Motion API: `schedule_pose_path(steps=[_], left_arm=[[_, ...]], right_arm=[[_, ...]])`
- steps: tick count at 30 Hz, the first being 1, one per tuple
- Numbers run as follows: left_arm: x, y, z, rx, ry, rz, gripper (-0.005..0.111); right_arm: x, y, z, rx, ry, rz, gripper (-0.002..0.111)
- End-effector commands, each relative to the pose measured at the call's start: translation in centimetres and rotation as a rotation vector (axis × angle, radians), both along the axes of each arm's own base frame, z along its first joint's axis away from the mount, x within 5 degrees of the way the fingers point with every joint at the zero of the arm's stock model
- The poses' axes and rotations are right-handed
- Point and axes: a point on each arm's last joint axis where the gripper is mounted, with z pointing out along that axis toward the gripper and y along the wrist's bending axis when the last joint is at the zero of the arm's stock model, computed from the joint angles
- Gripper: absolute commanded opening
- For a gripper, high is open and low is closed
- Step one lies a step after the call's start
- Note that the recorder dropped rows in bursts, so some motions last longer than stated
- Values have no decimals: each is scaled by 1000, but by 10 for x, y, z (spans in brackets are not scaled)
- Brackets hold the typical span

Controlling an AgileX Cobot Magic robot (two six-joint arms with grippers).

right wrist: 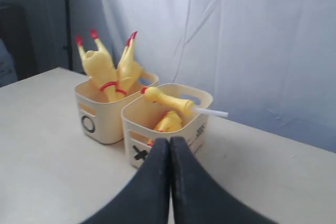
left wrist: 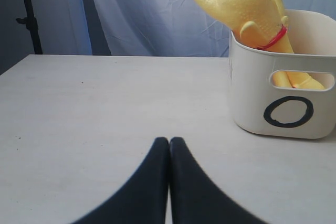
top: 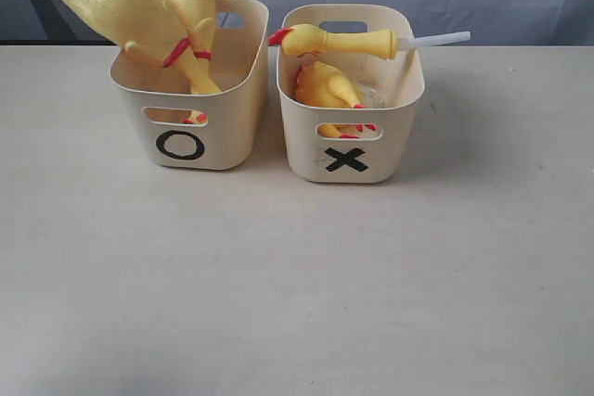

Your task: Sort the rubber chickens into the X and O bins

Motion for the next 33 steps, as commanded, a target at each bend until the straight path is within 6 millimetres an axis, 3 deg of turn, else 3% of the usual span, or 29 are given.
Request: schedule_pose_path(steps=[1, 8, 13, 17, 24, 33], left_arm=[[0, 0, 2, -4, -21, -3, 0], [0, 0, 2, 2, -21, -2, 0], [0, 0, 2, 2, -21, -2, 0], [0, 0, 2, 2, -21, -2, 0], [0, 0, 2, 2, -21, -2, 0], [0, 0, 2, 2, -21, -2, 0]], right_arm=[[-6, -10, 3, -21, -60, -161, -1], [-30, 11, 10, 23, -141, -323, -1], [-35, 41, 0, -17, -102, -372, -1], [-24, 65, -10, -5, -96, -384, -1], [19, 103, -40, 145, -128, -357, -1], [57, 104, -80, 198, -190, -550, -1]])
